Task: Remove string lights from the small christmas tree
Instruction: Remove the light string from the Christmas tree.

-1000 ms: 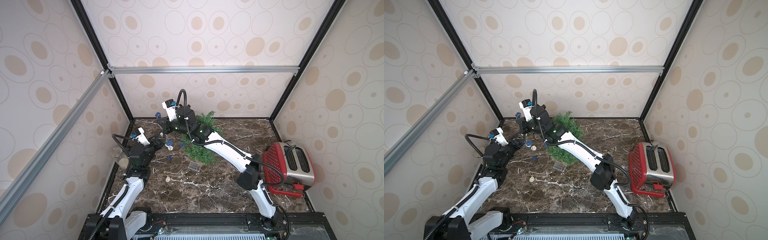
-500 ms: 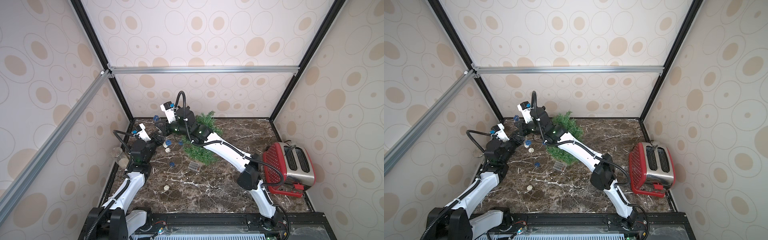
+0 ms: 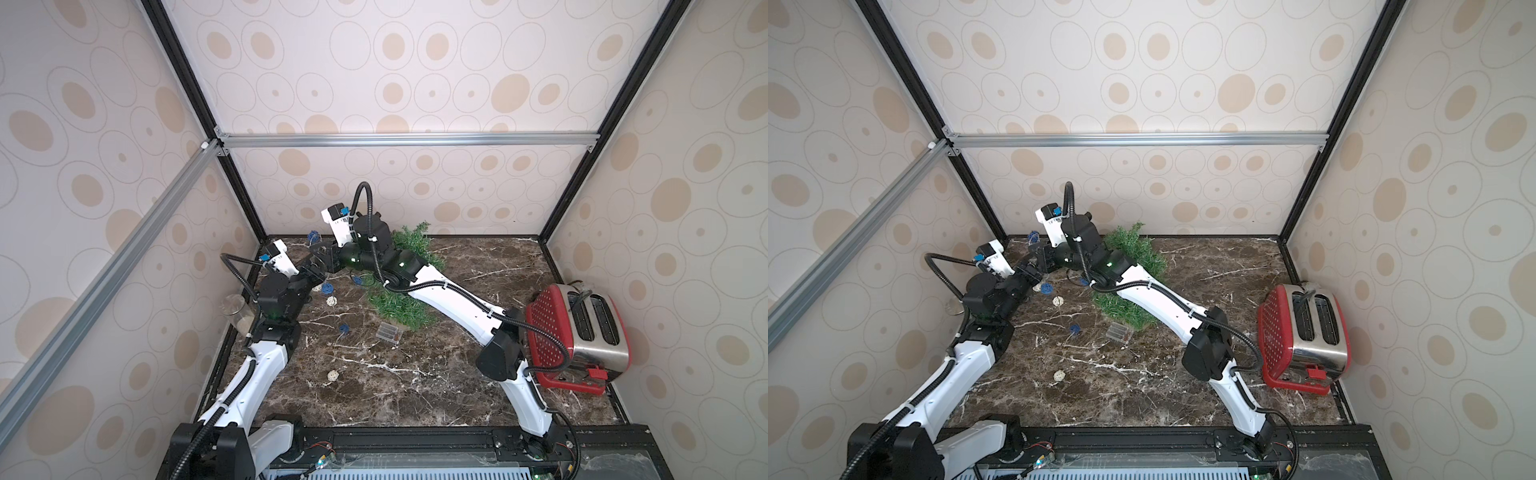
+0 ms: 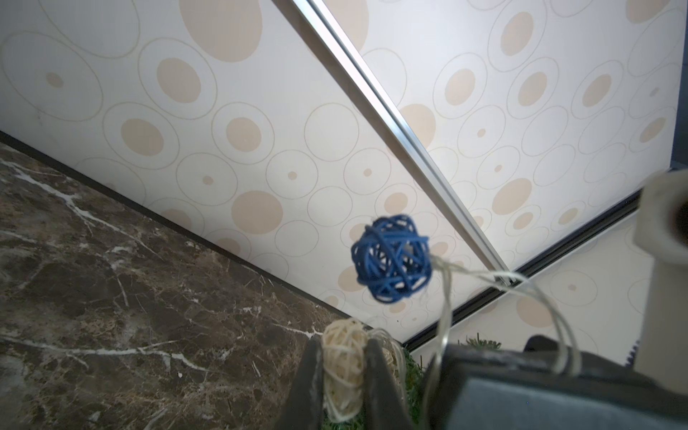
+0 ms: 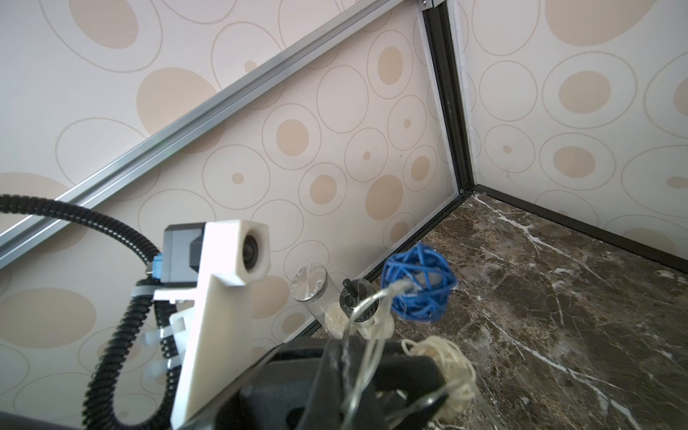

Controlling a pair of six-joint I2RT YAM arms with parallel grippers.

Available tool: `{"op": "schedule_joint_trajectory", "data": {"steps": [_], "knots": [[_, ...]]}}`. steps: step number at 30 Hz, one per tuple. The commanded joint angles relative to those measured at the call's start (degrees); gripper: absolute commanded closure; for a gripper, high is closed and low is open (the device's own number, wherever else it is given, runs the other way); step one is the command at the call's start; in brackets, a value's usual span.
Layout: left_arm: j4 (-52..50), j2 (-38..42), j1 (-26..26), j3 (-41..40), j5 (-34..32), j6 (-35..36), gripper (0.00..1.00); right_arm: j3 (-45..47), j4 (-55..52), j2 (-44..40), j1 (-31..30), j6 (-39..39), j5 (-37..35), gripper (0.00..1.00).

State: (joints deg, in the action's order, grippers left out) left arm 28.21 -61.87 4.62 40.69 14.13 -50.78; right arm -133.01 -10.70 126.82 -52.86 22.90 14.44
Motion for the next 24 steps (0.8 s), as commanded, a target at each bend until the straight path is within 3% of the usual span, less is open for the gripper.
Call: {"op": "schedule_joint_trajectory", "data": {"steps": [1,2,3,8,16,21,24], "knots": [[-8.4,3.0,0.2,2.8,-1.6,2.1,0.52,0.9,1.3,-3.8,0.5,-0.3,-1.9,1.0],[-9.4,3.8,0.2,2.1,-1.8,2.2,0.39,2.5,1.8,-4.1,0.7,0.1,-2.0,1.0],[-10.0,4.3,0.2,1.6,-1.6,2.6,0.32,3.1,2.3,-4.2,0.9,0.3,-1.6,1.0],[-9.4,5.3,0.2,-1.1,1.0,3.5,0.17,3.9,4.2,-4.1,1.3,2.2,0.4,1.0],[2.7,1.0,1.2,-2.5,6.0,2.2,0.13,4.5,5.8,-4.2,1.3,4.2,2.1,1.0],[2.3,0.4,1.8,-2.3,6.6,3.4,0.17,4.4,6.0,-4.2,1.6,5.4,3.1,1.0],[-4.5,1.8,1.9,-0.8,5.6,5.2,0.21,4.4,5.3,-4.5,1.6,4.6,1.8,1.0]]}}
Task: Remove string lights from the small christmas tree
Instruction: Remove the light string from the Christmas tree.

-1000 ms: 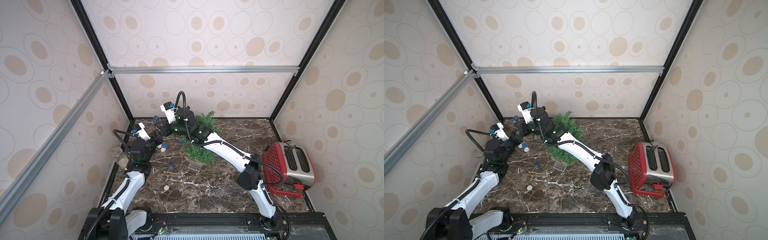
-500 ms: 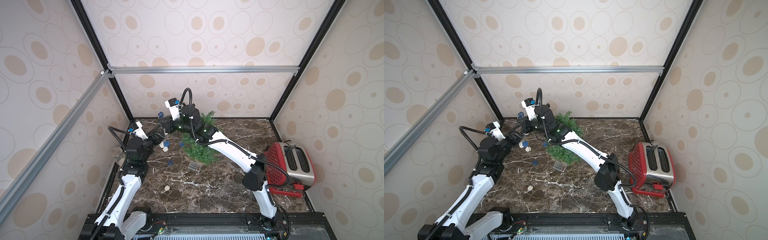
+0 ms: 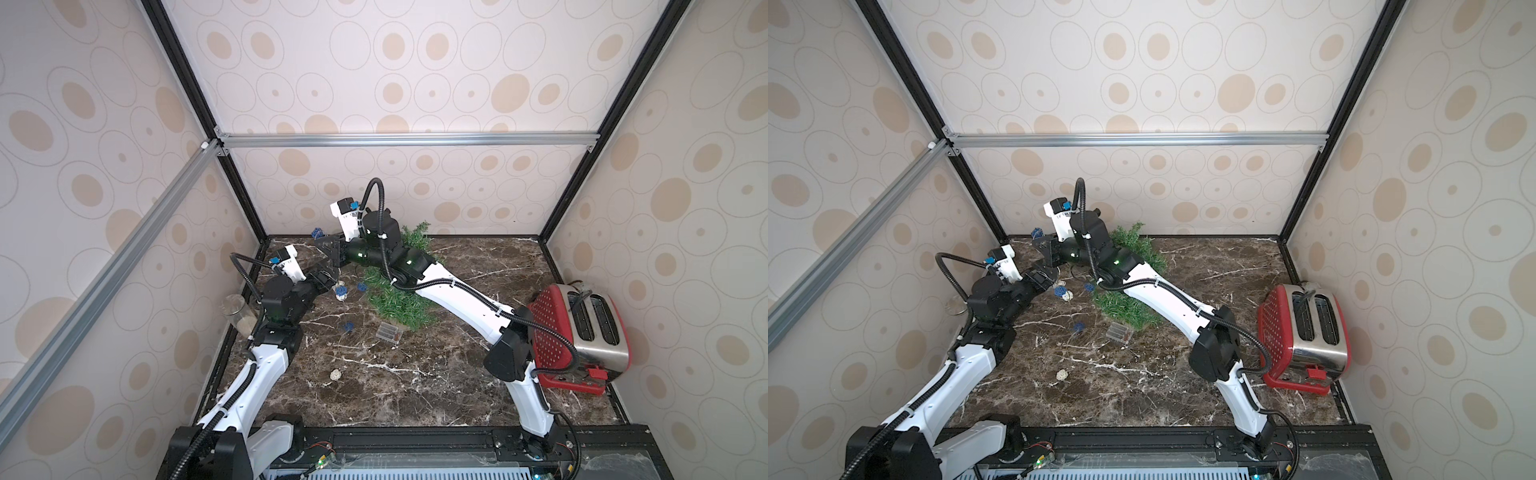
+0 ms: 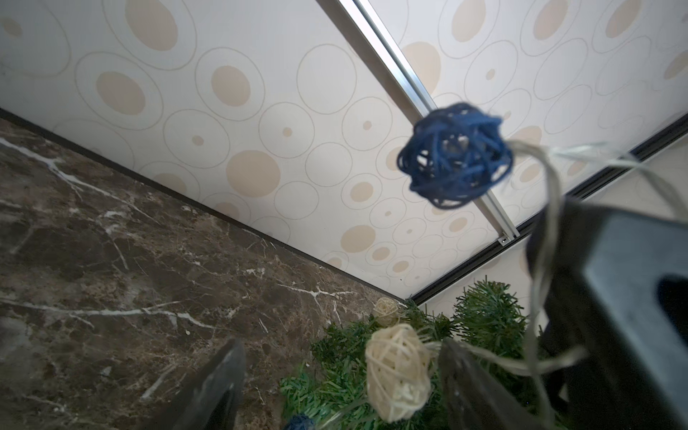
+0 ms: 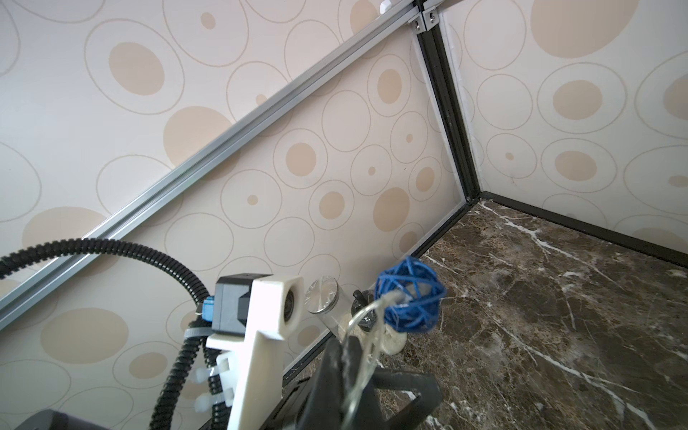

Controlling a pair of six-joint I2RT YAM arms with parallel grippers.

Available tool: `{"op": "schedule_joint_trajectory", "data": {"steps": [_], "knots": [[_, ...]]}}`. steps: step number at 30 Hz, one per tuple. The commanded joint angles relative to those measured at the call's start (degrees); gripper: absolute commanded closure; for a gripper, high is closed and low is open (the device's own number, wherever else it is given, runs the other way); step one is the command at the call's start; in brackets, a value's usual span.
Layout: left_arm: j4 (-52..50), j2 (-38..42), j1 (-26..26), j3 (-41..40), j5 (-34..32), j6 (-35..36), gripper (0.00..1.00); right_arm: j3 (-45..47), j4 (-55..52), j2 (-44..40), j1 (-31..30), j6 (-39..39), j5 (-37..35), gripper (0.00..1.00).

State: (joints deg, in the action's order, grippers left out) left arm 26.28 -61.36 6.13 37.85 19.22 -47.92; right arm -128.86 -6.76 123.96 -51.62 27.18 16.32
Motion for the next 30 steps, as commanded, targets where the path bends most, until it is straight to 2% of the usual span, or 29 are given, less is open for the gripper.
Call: {"op": "schedule_joint_trajectory", "data": {"steps": [1,7,11,15,23,26,28,30], "knots": [[-6.4,1.9,0.5,2.6,-0.5,2.8,0.22,0.1,0.9,-1.7,0.4,0.1,-0.6,1.0],[-16.4,5.8,0.4,1.9,-1.3,5.3,0.21,-0.2,0.3,-1.9,0.7,-0.5,-1.5,1.0],[-16.7,6.7,0.4,1.8,-0.7,6.1,0.18,0.0,0.6,-1.7,0.7,-0.2,-0.6,1.0],[-12.1,4.7,0.5,2.7,-1.1,5.7,0.14,0.8,2.6,-1.7,0.7,1.0,1.9,1.0],[-0.9,-1.4,0.7,5.2,-1.5,2.2,0.14,1.8,4.5,-2.2,0.6,3.0,4.7,1.0],[1.3,-2.9,0.7,5.5,-1.6,1.7,0.2,2.3,4.5,-2.6,0.7,3.2,5.0,1.0],[1.9,-3.5,0.7,5.8,-1.8,1.7,0.29,2.5,4.3,-2.8,0.7,3.0,5.1,1.0],[2.0,-3.7,0.6,6.3,-1.8,1.6,0.48,2.4,3.7,-3.0,0.7,2.5,5.0,1.0]]}}
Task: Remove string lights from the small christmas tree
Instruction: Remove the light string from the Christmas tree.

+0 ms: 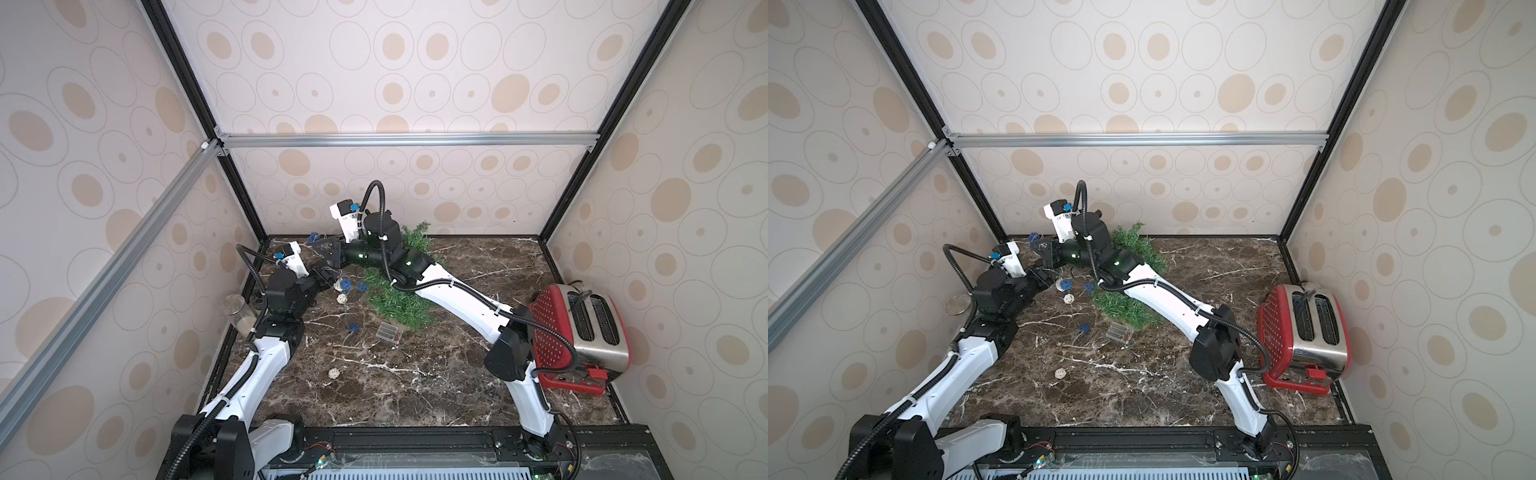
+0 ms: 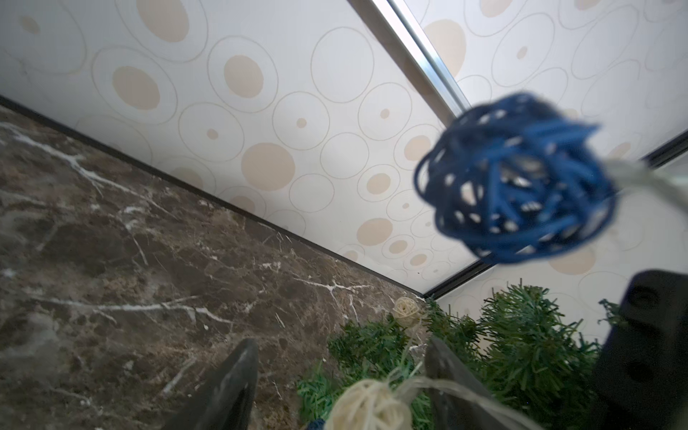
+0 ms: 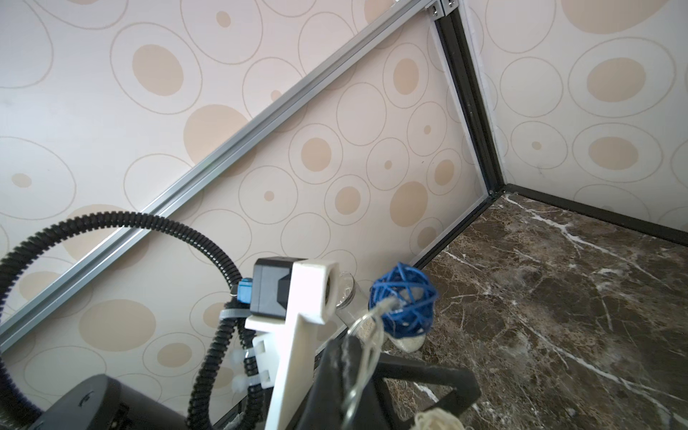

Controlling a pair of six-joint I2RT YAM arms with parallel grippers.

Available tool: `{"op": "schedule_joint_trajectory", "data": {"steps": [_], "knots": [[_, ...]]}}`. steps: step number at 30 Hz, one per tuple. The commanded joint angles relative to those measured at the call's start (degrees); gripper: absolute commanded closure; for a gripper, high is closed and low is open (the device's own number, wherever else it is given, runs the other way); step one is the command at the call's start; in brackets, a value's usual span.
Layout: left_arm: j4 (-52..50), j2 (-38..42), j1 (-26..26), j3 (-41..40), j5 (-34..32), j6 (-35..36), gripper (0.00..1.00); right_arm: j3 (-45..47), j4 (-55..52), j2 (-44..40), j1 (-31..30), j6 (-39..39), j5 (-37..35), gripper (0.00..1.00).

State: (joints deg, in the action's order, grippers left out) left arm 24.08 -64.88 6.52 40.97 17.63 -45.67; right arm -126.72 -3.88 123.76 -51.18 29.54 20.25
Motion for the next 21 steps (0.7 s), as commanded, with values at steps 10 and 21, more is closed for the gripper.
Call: {"op": "schedule_joint_trajectory", "data": {"steps": [10,21], "knots": [[-8.1,-0.7,0.3,10.9,-6.2,2.1,1.0,-4.5,-5.3,-2.5,1.3,-2.5,0.3,0.64],[-19.0,-9.2,0.0,24.5,-10.6,7.0,1.0,-7.3,-7.6,-7.5,5.7,-4.5,4.8,0.34]]}}
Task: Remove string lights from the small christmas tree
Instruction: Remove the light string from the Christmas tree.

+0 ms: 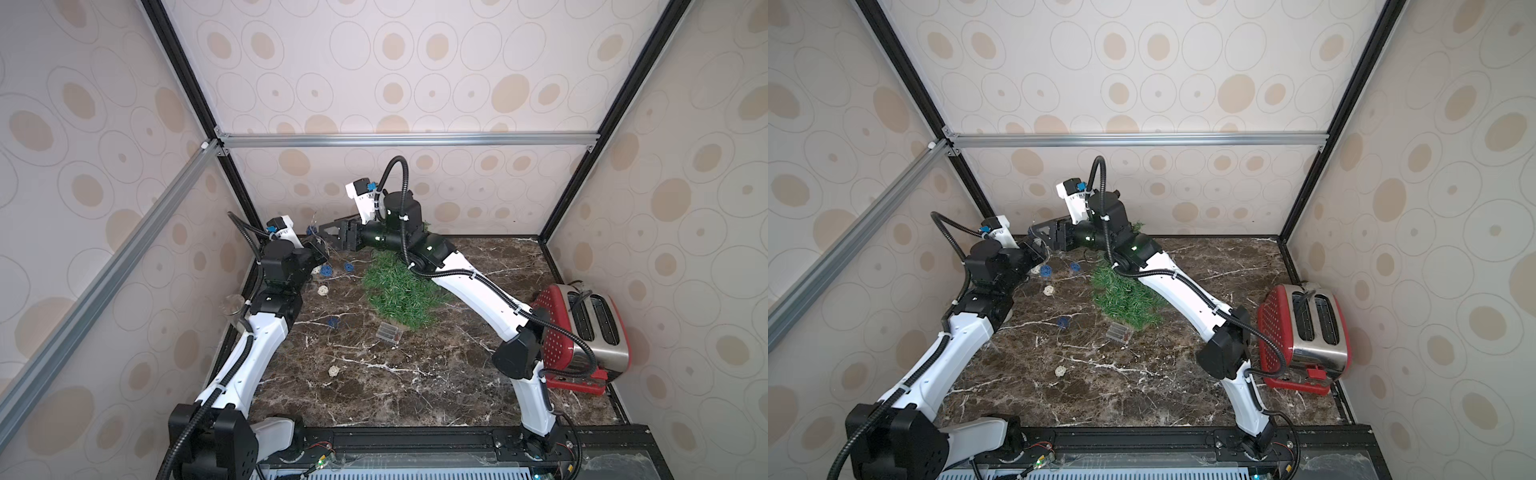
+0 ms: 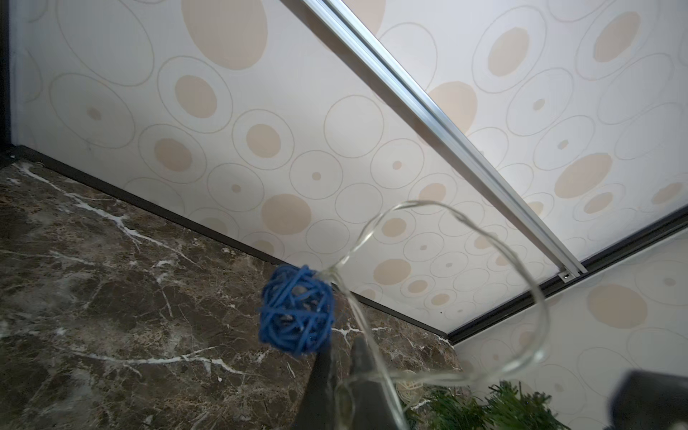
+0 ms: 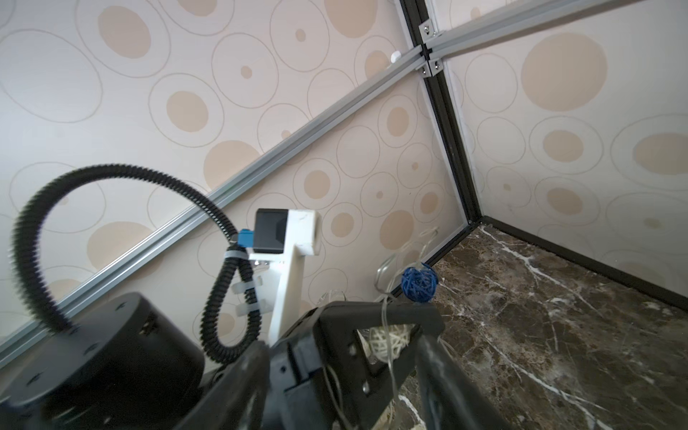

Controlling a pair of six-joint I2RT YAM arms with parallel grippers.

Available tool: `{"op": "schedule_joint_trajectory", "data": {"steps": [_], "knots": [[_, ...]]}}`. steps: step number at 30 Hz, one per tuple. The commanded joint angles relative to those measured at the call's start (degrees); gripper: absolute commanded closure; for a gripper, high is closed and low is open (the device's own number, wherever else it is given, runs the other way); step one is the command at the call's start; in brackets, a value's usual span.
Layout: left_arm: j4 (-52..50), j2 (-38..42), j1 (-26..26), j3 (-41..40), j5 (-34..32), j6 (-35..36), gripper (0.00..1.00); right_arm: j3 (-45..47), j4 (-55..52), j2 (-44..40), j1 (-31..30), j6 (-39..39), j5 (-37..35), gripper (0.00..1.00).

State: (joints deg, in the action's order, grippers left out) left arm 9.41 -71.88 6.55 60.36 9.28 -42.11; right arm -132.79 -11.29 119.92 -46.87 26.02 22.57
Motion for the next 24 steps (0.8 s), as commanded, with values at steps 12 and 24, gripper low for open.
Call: {"op": "schedule_joint_trajectory", "data": {"steps": [12,24], "knots": [[-8.4,-21.4,-0.8,28.6,-1.7,6.5,1.0,19.2,12.8,-17.4,17.2,7.6,6.1,0.31],[-15.6,-49.2,0.7,66.1,5.9,6.1,1.0,18.4,19.0,-2.9,29.8,16.3,18.6,0.21]]}}
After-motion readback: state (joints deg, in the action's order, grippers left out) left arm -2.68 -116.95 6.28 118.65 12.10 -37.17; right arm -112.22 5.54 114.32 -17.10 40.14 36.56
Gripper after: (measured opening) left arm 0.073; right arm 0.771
